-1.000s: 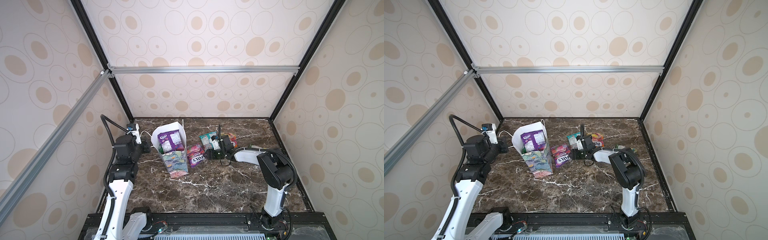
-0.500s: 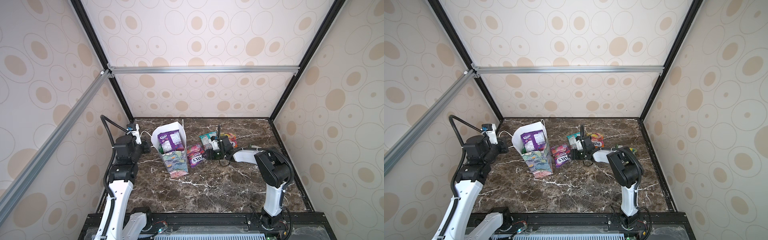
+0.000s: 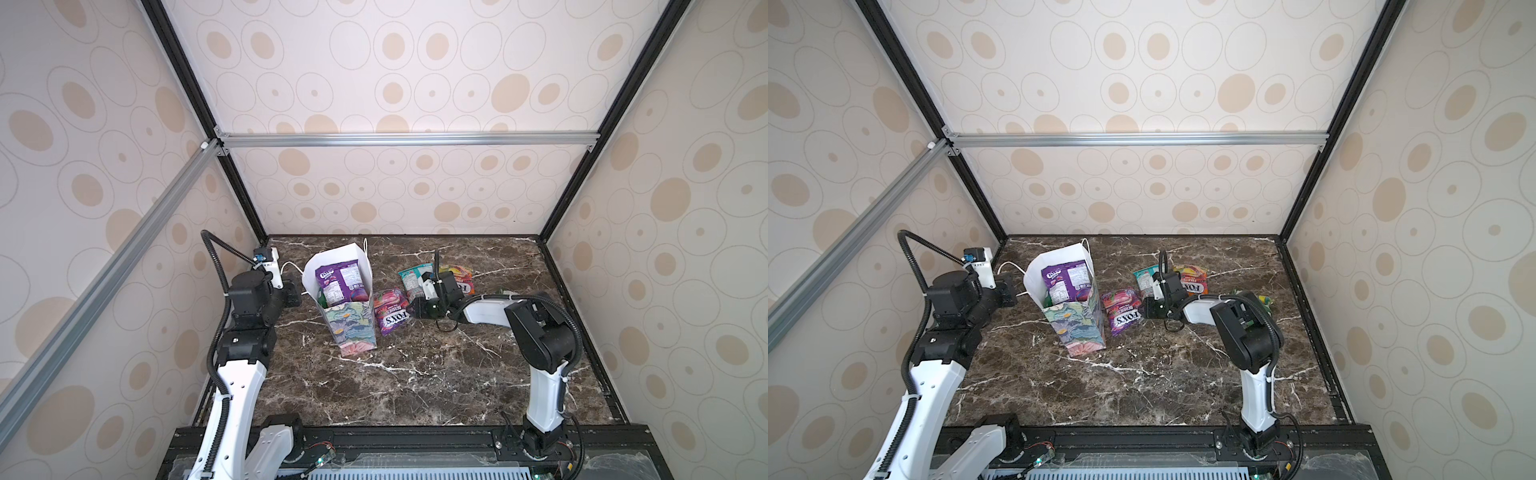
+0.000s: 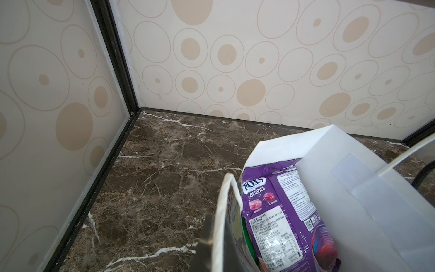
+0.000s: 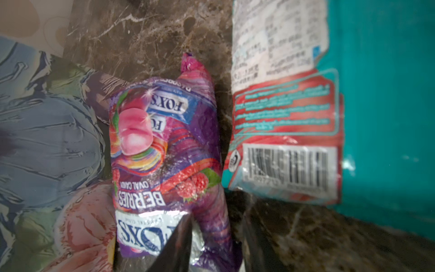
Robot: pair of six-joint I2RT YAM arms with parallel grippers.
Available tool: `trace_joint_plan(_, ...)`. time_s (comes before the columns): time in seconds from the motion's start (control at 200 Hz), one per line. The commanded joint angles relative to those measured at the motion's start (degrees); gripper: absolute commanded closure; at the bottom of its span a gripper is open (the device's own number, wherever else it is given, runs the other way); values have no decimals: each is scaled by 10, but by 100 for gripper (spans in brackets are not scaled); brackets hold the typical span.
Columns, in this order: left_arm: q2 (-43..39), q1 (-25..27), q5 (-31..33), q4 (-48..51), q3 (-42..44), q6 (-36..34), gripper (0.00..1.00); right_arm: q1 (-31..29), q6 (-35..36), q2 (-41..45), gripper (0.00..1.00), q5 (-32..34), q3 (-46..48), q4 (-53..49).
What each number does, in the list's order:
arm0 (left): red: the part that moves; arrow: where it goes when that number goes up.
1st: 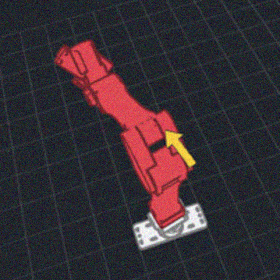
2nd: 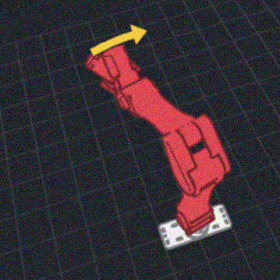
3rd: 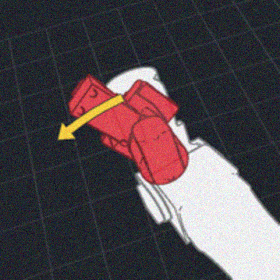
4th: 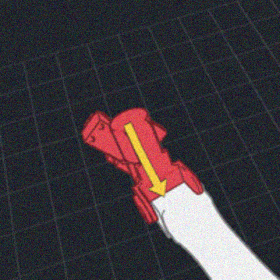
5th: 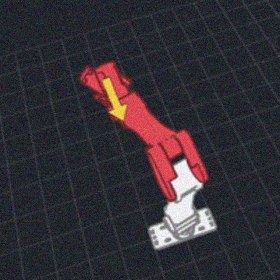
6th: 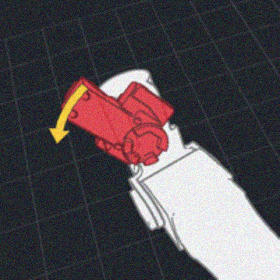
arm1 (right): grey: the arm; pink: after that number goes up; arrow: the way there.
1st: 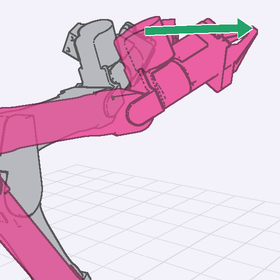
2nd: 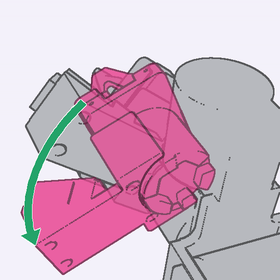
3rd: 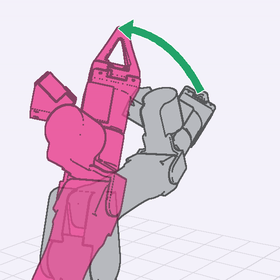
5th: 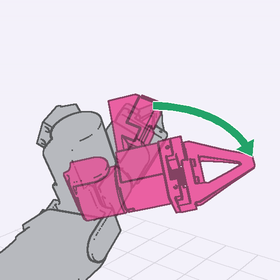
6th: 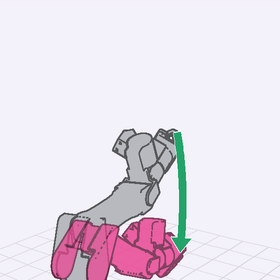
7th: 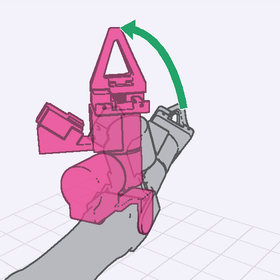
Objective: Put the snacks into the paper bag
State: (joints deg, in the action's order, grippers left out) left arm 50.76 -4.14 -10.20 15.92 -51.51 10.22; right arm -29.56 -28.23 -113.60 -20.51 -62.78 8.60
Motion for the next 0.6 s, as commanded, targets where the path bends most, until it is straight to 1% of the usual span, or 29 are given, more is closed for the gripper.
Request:
trace_joint_plan(0.0, -6, -4, -7, -2, -2, -9, 100, -3, -14, -19, 70, 10, -1, -9)
trace_joint_plan(0.08, -6, -4, -8, -2, -1, -10, 100, -4, -13, -19, 78, 13, -3, -13)
trace_joint_plan(0.115, -6, -4, -7, -2, -1, -10, 100, -5, -9, -17, 85, 15, -4, -17)
trace_joint_plan(0.23, -7, -4, -8, -2, -1, -10, 100, -5, -5, -6, 100, 17, 1, -19)
trace_joint_plan(0.59, -10, -4, -7, -2, -1, -11, 100, -5, -6, 72, 100, -2, 33, -6)
